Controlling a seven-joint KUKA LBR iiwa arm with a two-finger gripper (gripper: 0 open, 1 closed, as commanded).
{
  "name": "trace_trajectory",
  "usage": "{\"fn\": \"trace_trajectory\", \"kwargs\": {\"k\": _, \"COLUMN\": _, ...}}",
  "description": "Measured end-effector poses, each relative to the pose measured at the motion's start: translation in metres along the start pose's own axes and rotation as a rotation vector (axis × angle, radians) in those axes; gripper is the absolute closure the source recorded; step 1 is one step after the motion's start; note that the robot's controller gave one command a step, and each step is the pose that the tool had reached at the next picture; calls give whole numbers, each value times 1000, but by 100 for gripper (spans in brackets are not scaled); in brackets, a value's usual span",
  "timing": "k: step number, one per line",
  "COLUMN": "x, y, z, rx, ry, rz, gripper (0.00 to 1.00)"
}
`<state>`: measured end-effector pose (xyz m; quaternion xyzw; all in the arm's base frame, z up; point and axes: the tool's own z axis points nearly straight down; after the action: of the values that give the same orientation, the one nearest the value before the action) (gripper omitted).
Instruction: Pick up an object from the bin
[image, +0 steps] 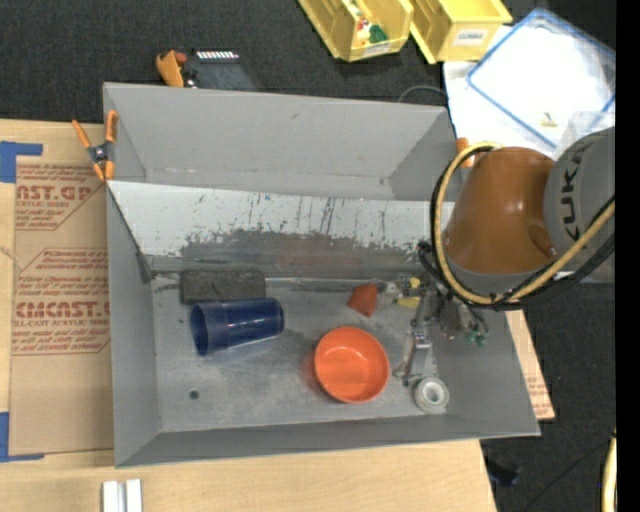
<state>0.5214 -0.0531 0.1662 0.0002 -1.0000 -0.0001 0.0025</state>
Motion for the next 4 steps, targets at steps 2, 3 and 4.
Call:
{"fn": "trace_trajectory", "kwargs": {"k": 2, "x": 30, "y": 39, "z": 76, "rx": -1, "ry": -9, "rz": 101, "gripper": 0}}
{"fn": "trace_trajectory", "kwargs": {"k": 3, "x": 33, "y": 49, "z": 42, "rx": 3, "ry": -12, "rz": -76, "gripper": 0}}
{"fn": "trace_trajectory", "kwargs": {"k": 4, "x": 34, "y": 47, "z": 81, "rx": -1, "ry": -5, "rz": 82, "gripper": 0}}
